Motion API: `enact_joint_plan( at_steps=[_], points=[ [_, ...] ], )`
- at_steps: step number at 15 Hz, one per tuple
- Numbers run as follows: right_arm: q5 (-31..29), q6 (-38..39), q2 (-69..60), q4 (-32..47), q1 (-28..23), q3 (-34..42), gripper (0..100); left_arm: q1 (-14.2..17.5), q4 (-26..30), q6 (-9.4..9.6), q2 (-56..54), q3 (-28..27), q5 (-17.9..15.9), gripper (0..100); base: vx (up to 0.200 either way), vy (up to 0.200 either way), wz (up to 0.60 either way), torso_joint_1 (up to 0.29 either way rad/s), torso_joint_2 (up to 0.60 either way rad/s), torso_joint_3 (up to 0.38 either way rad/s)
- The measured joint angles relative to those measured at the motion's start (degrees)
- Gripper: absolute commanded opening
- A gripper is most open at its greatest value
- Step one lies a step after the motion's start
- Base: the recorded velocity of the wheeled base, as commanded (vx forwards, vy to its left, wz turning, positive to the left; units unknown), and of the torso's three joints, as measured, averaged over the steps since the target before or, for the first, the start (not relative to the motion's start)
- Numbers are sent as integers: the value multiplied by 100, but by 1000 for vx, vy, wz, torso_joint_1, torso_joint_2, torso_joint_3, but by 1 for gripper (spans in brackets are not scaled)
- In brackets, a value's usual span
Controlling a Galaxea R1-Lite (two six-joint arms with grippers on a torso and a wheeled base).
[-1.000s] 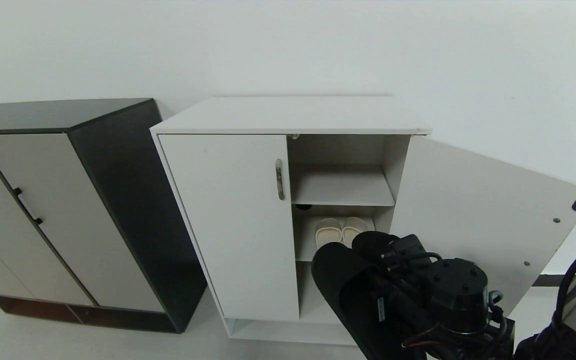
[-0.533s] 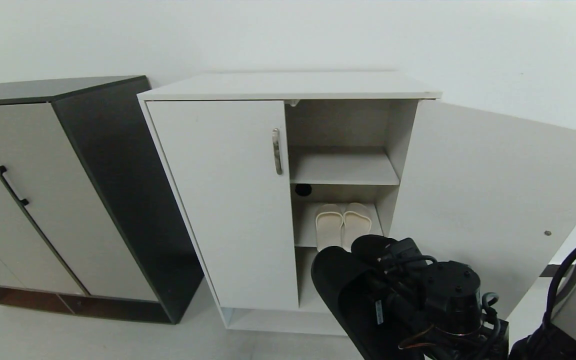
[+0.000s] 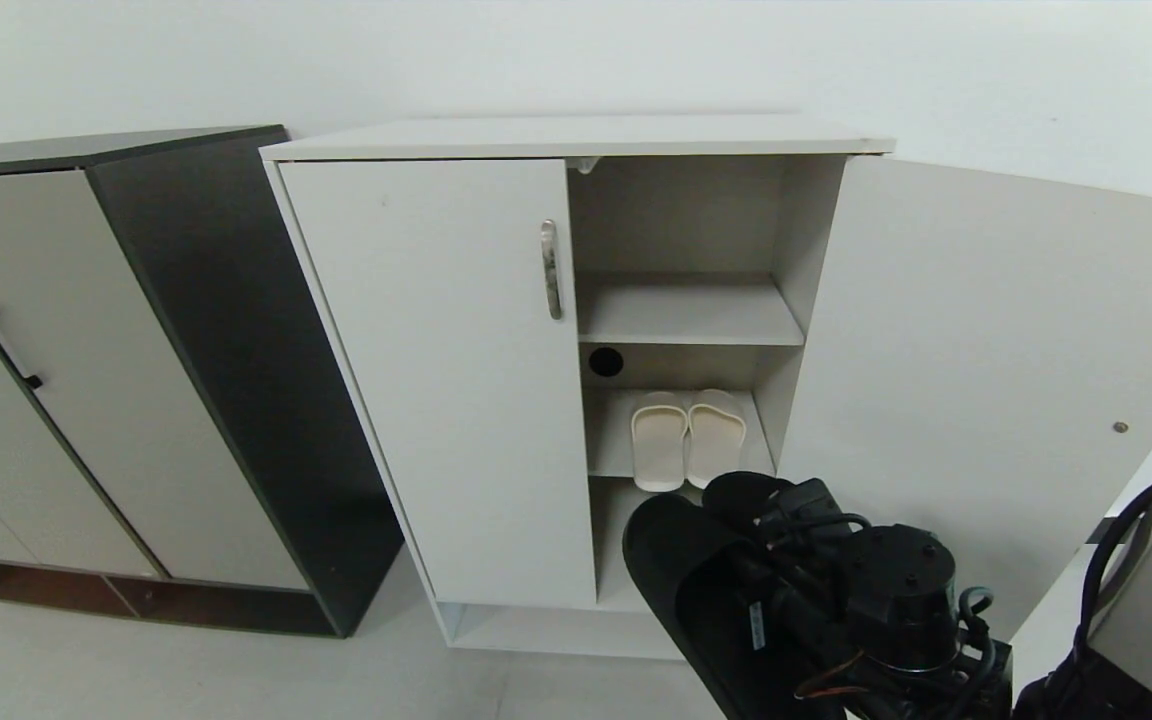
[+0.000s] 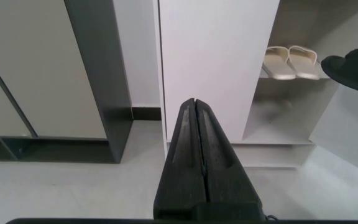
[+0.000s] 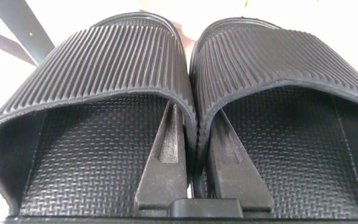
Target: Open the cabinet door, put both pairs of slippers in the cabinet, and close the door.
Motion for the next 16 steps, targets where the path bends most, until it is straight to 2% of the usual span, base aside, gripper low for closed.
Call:
enact_joint_plan(
  at_steps=[4,7,8,10,13,16],
  points=[
    [-90,-267,34,-233,-17,-9,0,0,0,4,0,0,0,0,0,0,0,0,0,0],
    [-703,-611,148,-143,-113,-254,0,0,-2,6,0,0,-2,0,0,0,0,0,0,0],
    [-892,-608,146,173,-116,-491,0,0,0,6,0,0,0,0,0,0,0,0,0,0],
    [-1128,-265,30,1585,-84,-1114,0,-2,0,11,0,0,0,0,0,0,0,0,0,0],
    [-1462,848,-261,3805,77,-2434,0,0,0,22,0,0,0,0,0,0,0,0,0,0],
    [-1765,1287,-423,5023,165,-3707,0,0,0,23,0,0,-9,0,0,0,0,0,0,0]
  ],
)
